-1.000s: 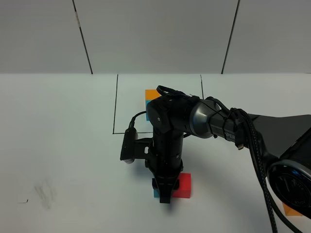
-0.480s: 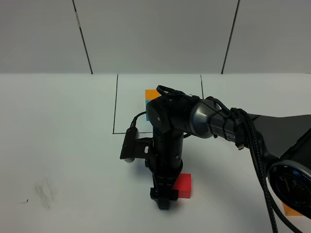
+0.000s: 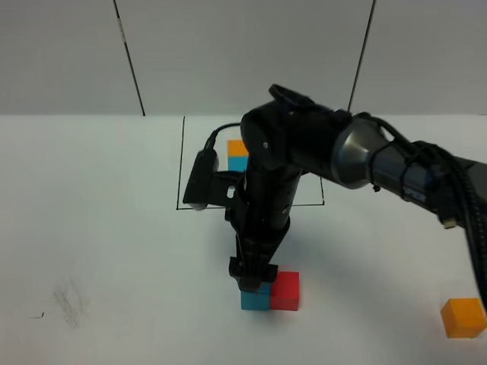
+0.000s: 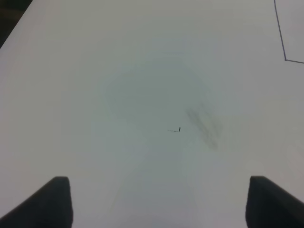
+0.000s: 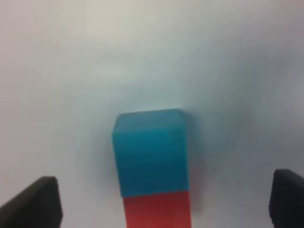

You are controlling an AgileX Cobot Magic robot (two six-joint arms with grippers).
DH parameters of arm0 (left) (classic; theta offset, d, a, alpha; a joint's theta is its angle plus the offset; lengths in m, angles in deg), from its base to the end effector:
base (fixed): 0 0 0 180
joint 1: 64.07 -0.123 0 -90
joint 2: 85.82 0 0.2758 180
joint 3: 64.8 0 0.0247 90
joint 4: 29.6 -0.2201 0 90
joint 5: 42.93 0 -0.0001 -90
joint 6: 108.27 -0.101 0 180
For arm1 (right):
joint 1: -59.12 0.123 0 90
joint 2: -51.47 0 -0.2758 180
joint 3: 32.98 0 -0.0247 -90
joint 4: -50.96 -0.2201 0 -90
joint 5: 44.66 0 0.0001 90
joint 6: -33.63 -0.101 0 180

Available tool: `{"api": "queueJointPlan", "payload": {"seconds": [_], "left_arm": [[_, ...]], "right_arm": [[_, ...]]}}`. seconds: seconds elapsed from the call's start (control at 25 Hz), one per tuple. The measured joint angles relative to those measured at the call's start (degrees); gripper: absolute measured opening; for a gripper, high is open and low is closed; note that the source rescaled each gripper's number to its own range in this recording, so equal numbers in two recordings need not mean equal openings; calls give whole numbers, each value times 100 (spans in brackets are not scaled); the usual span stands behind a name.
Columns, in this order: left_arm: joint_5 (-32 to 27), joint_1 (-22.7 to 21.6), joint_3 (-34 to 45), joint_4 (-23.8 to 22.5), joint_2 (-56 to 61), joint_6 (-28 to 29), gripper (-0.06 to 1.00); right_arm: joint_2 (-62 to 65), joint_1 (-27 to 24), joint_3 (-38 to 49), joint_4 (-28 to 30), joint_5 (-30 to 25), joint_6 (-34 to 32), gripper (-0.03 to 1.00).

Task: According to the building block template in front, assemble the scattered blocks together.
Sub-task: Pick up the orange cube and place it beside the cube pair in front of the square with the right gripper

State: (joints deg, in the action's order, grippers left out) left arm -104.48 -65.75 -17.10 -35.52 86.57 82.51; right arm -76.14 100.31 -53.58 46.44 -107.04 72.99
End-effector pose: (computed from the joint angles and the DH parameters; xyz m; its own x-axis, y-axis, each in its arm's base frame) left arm -0.0169 0.0087 0.2598 -0.4301 -0.1504 -0.8902 -0.1713 0.9817 -0.0832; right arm 0.2998 0.2718 0.2017 -0.1849 -0.9644 -0.1891 -0.9783 0.1989 -0.0576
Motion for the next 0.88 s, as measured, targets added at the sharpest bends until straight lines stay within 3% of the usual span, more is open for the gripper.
{"api": "queueJointPlan", "payload": {"seconds": [0.16,0.28,0.48,0.88], "left_arm": [[0,0,0,0,0,0,82],[0,0,0,0,0,0,82],[0,0,0,0,0,0,82],[0,0,0,0,0,0,82]], "right_arm": [[678,0,0,452,-227,-1025,95],[1031,-47,0,1101,-522,-2087,89],[1371,-454,25,1841,-701,-3625,87],[2326,-2430,508,1451,-695,-4312,86]]}}
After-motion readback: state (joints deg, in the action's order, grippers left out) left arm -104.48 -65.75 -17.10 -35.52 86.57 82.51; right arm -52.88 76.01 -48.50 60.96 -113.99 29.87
